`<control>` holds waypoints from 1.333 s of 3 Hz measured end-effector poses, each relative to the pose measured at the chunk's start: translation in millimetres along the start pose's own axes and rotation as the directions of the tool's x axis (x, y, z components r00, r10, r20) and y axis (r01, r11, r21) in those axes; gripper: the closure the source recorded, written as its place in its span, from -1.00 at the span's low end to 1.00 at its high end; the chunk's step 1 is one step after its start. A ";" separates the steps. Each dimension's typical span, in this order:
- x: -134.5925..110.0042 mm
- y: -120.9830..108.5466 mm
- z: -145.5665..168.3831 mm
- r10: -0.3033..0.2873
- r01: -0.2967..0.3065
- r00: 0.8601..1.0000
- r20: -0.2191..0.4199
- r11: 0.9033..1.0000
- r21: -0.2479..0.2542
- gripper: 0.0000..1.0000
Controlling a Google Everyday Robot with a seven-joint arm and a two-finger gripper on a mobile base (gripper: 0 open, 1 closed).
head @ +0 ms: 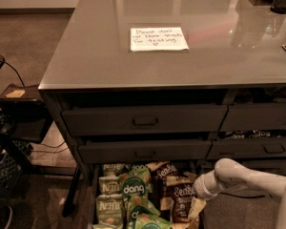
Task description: Pick brown chip bag from bottom drawer and place on counter
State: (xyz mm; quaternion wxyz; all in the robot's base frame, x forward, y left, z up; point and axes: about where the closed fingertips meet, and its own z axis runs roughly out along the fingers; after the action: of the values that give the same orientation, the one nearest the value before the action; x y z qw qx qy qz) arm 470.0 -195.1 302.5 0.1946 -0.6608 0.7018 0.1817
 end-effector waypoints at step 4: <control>52.5 -57.8 91.8 -0.101 0.104 0.992 0.072 0.994 -0.042 -1.00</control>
Offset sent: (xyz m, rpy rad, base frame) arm 0.0628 -0.0034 -0.0820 0.0911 -0.0887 0.0829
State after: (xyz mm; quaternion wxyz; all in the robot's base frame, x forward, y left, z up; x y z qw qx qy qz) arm 528.0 -196.5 196.9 0.2132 -0.6935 0.6552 0.2105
